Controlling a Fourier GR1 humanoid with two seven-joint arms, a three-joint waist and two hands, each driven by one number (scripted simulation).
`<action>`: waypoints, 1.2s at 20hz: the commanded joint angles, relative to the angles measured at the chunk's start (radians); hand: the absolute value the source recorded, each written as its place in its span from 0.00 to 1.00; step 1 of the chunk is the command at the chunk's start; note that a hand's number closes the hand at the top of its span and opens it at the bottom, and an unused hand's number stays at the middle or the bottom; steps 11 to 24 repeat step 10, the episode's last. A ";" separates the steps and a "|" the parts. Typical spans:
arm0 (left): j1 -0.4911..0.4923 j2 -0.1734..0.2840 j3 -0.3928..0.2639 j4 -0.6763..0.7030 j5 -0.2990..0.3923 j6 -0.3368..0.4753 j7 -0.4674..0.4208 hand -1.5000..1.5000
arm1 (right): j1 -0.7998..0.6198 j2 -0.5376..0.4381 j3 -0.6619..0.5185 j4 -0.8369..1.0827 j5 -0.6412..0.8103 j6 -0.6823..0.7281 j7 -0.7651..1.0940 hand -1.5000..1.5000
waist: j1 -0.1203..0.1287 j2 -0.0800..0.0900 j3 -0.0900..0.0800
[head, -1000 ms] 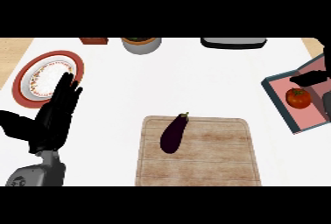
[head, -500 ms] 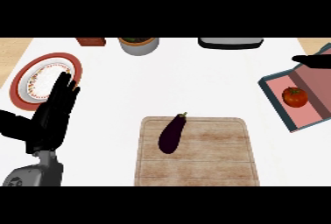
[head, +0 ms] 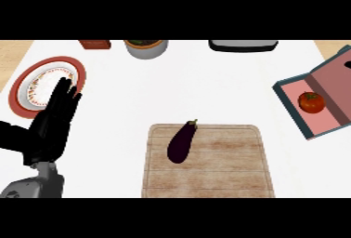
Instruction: Pick the tomato from the cutting board and place it in the cardboard box
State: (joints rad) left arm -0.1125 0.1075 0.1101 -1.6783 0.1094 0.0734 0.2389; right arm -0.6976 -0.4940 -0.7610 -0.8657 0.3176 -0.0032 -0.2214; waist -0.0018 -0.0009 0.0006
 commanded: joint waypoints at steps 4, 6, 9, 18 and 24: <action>0.003 0.000 0.006 -0.007 -0.004 0.009 0.008 0.50 | 0.116 -0.070 -0.058 0.023 -0.148 0.050 -0.093 0.00 | 0.005 0.001 0.000; 0.030 -0.010 -0.022 -0.052 -0.004 0.000 0.028 0.50 | 0.143 -0.138 -0.090 0.105 -0.168 0.088 -0.175 0.00 | 0.008 0.002 0.000; 0.040 -0.034 -0.051 -0.044 -0.045 0.019 -0.008 0.50 | 0.169 -0.147 -0.067 0.025 -0.228 0.120 -0.077 0.00 | 0.002 0.000 -0.001; -0.013 -0.004 0.002 0.017 0.002 -0.007 -0.004 0.50 | 0.172 -0.158 -0.072 0.082 -0.239 0.113 -0.154 0.00 | 0.004 0.002 0.000; -0.013 -0.004 0.002 0.017 0.002 -0.007 -0.004 0.50 | 0.172 -0.158 -0.072 0.082 -0.239 0.113 -0.154 0.00 | 0.004 0.002 0.000</action>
